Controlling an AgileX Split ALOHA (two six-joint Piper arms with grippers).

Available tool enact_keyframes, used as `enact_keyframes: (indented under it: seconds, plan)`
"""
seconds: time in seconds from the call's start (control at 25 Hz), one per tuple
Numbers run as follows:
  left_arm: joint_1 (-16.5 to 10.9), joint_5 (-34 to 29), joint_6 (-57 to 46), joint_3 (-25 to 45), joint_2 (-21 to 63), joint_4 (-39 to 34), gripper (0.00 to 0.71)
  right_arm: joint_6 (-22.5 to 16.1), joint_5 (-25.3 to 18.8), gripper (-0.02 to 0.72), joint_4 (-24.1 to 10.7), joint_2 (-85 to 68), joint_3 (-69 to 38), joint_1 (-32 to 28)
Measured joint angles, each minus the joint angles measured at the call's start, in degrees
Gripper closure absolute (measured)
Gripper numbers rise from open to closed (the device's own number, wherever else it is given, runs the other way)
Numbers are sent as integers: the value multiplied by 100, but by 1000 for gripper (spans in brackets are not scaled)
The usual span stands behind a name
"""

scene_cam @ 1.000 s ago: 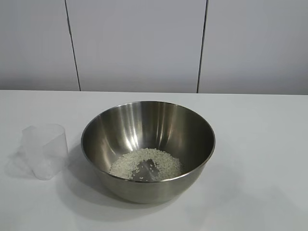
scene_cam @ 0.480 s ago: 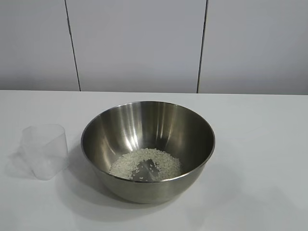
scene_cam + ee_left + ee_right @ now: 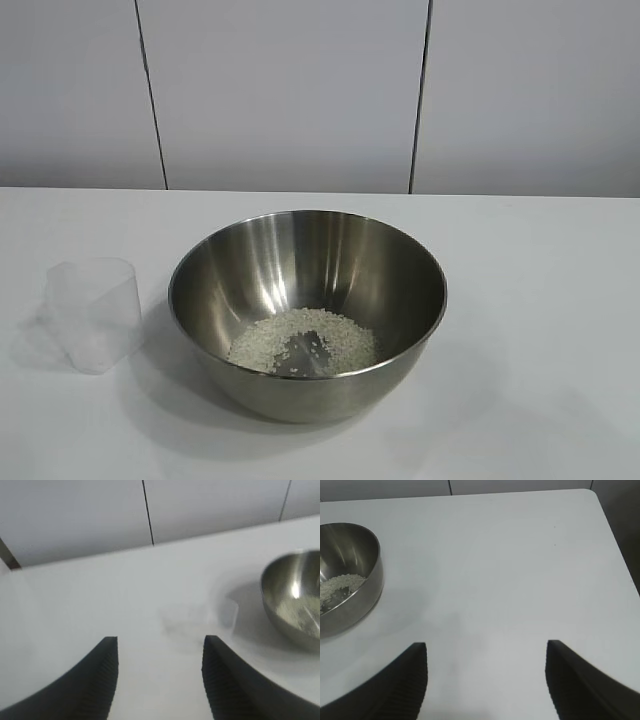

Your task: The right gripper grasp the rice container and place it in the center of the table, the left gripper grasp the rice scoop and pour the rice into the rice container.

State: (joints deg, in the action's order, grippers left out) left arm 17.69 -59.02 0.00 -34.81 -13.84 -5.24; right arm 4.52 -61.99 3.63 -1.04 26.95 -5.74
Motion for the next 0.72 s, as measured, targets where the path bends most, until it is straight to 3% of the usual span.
enact_keyframes:
  seconds: [0.28,0.52,0.72]
  plan:
    - [0,-1176,0,98,663,524,329,0,0,237,0,0,0,0]
    - [0,-1157,0,470,868,600,329,0,0,237,0,0,0,0]
    - [17,-775,0,609,868,602,329,0,0,237,0,0,0,0]
